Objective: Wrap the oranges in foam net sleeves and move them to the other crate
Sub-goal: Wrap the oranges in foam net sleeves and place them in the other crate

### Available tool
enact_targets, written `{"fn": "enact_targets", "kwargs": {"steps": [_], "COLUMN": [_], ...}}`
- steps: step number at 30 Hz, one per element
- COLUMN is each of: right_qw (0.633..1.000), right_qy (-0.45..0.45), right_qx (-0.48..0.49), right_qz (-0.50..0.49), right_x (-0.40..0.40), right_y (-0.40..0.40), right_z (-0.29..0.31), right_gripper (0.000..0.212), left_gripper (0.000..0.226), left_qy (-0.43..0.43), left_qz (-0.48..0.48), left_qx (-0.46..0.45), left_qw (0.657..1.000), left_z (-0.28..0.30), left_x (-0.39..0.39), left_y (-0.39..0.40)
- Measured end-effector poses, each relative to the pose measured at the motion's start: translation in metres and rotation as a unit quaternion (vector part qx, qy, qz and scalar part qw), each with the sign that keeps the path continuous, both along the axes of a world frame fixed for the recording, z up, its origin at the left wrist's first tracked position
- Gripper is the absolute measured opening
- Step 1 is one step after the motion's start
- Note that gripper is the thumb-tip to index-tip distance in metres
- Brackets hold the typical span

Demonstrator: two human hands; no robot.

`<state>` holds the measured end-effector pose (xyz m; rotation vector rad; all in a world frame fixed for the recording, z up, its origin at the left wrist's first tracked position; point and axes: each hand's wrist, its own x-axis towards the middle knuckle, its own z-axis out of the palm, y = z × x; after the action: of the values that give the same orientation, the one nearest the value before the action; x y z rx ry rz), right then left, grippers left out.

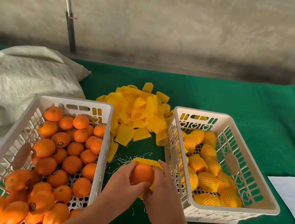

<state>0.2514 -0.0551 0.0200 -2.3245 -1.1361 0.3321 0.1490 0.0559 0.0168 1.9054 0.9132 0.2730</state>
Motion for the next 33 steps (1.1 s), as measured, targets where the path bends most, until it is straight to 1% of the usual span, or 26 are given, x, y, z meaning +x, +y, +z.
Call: {"fn": "enact_targets", "kwargs": {"steps": [3,6,8,12,15,17,18,20,21,22,23,24,25,26,29,33], "right_qw": [1.000,1.000,1.000,1.000,0.995,0.988,0.984,0.975,0.971,0.971,0.972,0.973,0.973,0.973,0.973,0.971], "right_qy": [-0.018,-0.016,-0.011,-0.009,0.004,0.025,0.040,0.069,0.080,0.095,0.117,0.143,0.166,0.179,0.180,0.153], "right_qx": [-0.005,0.006,0.011,0.027,0.070,0.109,0.140,0.207,0.223,0.220,0.202,0.181,0.162,0.148,0.145,0.174], "right_qz": [-0.010,-0.008,-0.013,0.009,0.073,0.103,0.098,0.043,0.011,-0.014,-0.025,-0.022,-0.012,0.001,0.000,-0.050], "right_x": [-0.010,-0.019,-0.022,-0.024,-0.025,-0.023,-0.022,-0.017,-0.013,-0.010,-0.006,-0.003,-0.002,-0.003,-0.009,-0.013], "right_y": [0.002,0.004,0.006,0.005,0.000,-0.006,-0.009,-0.014,-0.015,-0.014,-0.012,-0.010,-0.008,-0.005,0.002,0.010], "right_z": [0.004,0.006,0.007,0.009,0.013,0.018,0.021,0.023,0.024,0.026,0.027,0.027,0.027,0.027,0.026,0.025], "right_gripper": [0.065,0.059,0.059,0.059,0.060,0.055,0.049,0.042,0.045,0.056,0.074,0.091,0.105,0.112,0.116,0.110], "left_gripper": [0.078,0.079,0.080,0.076,0.067,0.060,0.059,0.057,0.055,0.054,0.053,0.055,0.057,0.059,0.062,0.064], "left_qy": [0.008,0.019,0.033,0.045,0.032,0.020,0.015,0.002,-0.006,-0.013,-0.021,-0.031,-0.044,-0.057,-0.072,-0.075], "left_qz": [0.049,0.077,0.080,0.066,0.065,0.062,0.060,0.060,0.061,0.061,0.059,0.055,0.048,0.038,0.011,-0.003], "left_qx": [0.099,0.155,0.179,0.209,0.220,0.221,0.219,0.214,0.212,0.213,0.215,0.217,0.219,0.219,0.226,0.217], "left_qw": [0.994,0.985,0.980,0.975,0.973,0.973,0.974,0.975,0.975,0.975,0.975,0.974,0.974,0.973,0.971,0.973], "left_z": [-0.001,0.001,0.003,0.006,0.008,0.009,0.009,0.009,0.010,0.011,0.013,0.015,0.016,0.018,0.020,0.021], "left_x": [0.000,0.001,0.003,0.000,-0.006,-0.012,-0.015,-0.021,-0.022,-0.022,-0.022,-0.022,-0.021,-0.021,-0.018,-0.017], "left_y": [-0.004,-0.002,-0.001,0.001,0.006,0.012,0.015,0.019,0.020,0.018,0.015,0.012,0.008,0.005,-0.002,-0.007]}}
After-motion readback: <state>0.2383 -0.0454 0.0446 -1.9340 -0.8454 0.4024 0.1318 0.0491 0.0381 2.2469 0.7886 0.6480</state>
